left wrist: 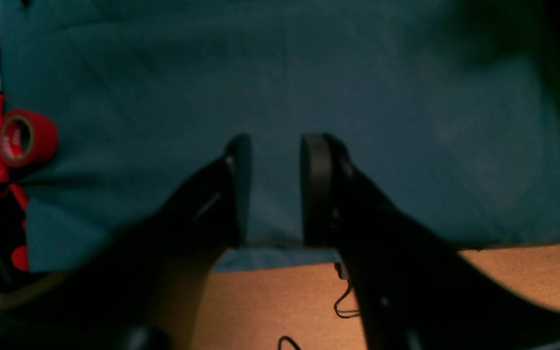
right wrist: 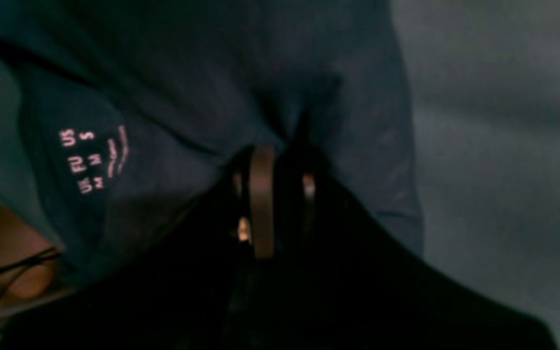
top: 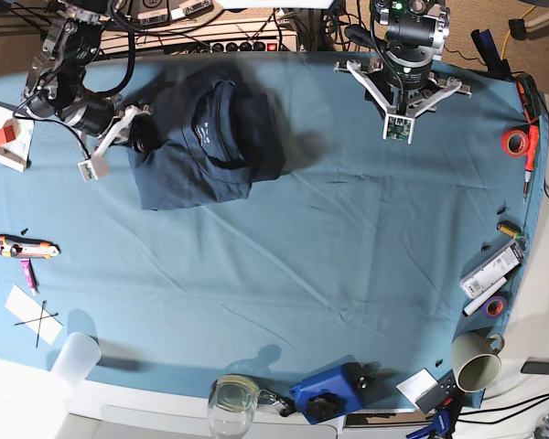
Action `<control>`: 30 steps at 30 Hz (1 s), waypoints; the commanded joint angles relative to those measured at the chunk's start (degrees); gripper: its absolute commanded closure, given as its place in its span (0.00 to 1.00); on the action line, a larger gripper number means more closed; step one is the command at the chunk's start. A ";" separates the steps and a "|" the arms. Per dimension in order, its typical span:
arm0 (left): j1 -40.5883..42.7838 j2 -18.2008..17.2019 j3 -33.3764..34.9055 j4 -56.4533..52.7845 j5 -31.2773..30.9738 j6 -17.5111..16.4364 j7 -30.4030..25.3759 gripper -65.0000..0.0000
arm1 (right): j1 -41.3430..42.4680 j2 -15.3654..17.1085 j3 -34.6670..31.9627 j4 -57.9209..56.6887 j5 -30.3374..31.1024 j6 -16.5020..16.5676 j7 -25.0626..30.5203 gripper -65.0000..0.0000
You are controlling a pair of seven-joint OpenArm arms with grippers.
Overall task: Fold the T-shirt properly
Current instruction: 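Tuck and flatten the folded bundle edge with the right gripper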
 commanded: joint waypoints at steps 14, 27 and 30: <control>0.17 0.02 0.09 0.92 0.50 0.17 -1.29 0.75 | 8.50 4.26 -0.42 12.48 13.16 -0.27 -4.34 0.89; 0.04 0.00 -0.37 0.92 5.73 -0.66 -4.15 0.93 | 18.71 4.28 -19.10 -12.66 -3.41 -0.27 7.34 0.89; 0.04 0.00 -3.28 0.92 5.86 -0.66 -4.28 1.00 | 18.88 4.28 -21.29 -16.11 -5.64 -0.27 8.90 0.89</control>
